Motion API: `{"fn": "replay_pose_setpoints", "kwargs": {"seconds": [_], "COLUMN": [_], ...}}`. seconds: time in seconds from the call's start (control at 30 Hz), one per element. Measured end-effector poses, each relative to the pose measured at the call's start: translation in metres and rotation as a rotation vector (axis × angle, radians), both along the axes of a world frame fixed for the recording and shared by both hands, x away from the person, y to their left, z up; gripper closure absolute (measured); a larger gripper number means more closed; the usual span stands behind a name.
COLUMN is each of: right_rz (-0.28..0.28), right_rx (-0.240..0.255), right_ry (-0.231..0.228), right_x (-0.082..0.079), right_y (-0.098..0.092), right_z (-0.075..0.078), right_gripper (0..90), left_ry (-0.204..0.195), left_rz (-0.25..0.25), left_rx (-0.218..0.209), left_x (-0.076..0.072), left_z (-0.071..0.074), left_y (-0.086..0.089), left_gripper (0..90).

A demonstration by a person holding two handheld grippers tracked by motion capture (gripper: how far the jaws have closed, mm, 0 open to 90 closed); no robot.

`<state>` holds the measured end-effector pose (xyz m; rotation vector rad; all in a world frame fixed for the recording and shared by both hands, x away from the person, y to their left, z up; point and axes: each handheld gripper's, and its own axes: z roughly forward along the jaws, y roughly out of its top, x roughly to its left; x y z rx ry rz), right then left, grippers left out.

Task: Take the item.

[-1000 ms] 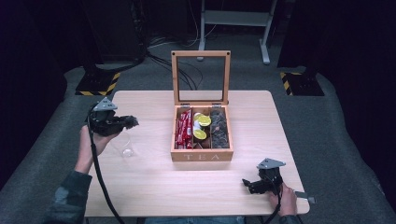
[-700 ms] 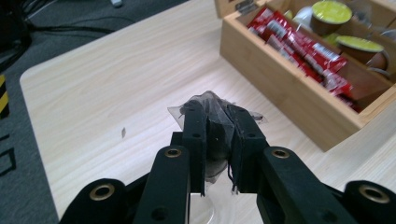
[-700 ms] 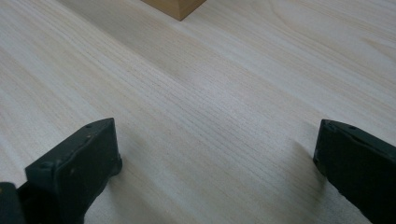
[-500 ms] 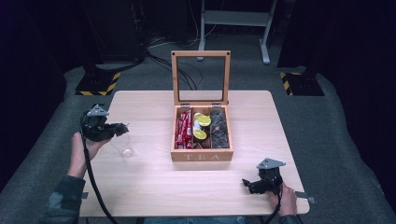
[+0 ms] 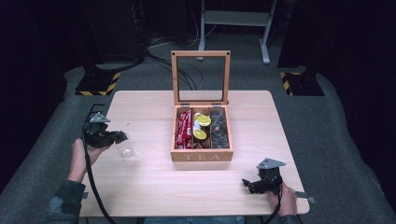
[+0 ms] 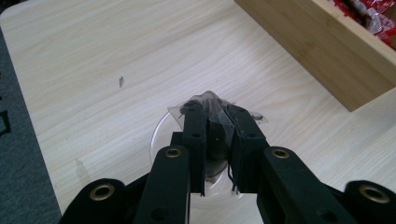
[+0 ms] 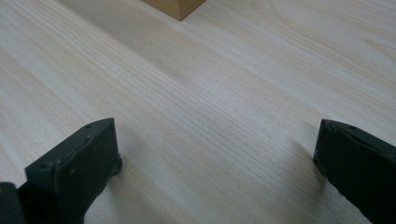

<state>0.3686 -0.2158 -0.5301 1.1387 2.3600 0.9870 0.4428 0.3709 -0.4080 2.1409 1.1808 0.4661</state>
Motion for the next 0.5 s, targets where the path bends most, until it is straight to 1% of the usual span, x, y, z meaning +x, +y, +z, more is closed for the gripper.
{"fn": "replay_pose_setpoints", "kwargs": {"seconds": [0.03, 0.13, 0.2, 0.23, 0.27, 0.3, 0.33, 0.37, 0.4, 0.43, 0.47, 0.5], "right_rz": [0.001, 0.0, 0.0, 0.001, 0.0, 0.0, 0.0, 0.0, -0.001, -0.001, 0.001, 0.0], "right_rx": [-0.001, 0.0, 0.0, -0.001, 0.0, 0.0, 0.0, 0.0, 0.001, 0.001, -0.002, 0.0], "right_ry": [0.0, 0.0, -0.001, 0.001, 0.0, 0.0, 0.0, 0.0, -0.002, -0.002, 0.002, 0.0], "right_x": [0.0, 0.0, 0.0, 0.0, 0.0, 0.0, 0.0, 0.0, 0.0, 0.0, 0.0, 0.0], "right_y": [0.0, 0.0, 0.0, 0.0, 0.0, 0.0, 0.0, 0.0, 0.0, 0.0, 0.0, 0.0], "right_z": [0.0, 0.0, 0.0, 0.0, 0.0, 0.0, 0.0, 0.0, 0.0, 0.0, 0.0, 0.0], "right_gripper": [0.0, 0.0, 0.0, 0.0, 0.0, 0.0, 0.0, 0.0, 0.0, 0.0, 0.0, 0.0], "left_ry": [0.001, 0.026, 0.022, 0.023, 0.035, 0.027, 0.044, 0.039, 0.049, 0.049, 0.05, 0.048], "left_rz": [0.0, -0.002, -0.001, 0.012, 0.001, 0.013, 0.0, 0.001, 0.0, 0.0, 0.008, 0.002], "left_rx": [0.004, 0.025, 0.019, 0.013, 0.025, 0.015, 0.026, 0.03, 0.032, 0.032, 0.019, 0.03], "left_x": [0.0, 0.001, 0.002, 0.002, 0.002, 0.002, 0.003, 0.003, 0.003, 0.003, 0.004, 0.004], "left_z": [-0.002, -0.005, -0.006, -0.008, -0.007, -0.009, -0.009, -0.01, -0.01, -0.01, -0.012, -0.012], "left_y": [0.0, 0.001, 0.001, 0.0, 0.0, -0.001, -0.001, -0.001, -0.001, -0.001, -0.002, -0.002], "left_gripper": [78.2, 78.2, 78.1, 78.1, 78.0, 78.0, 78.0, 77.9, 77.9, 77.8, 77.7, 77.6]}}
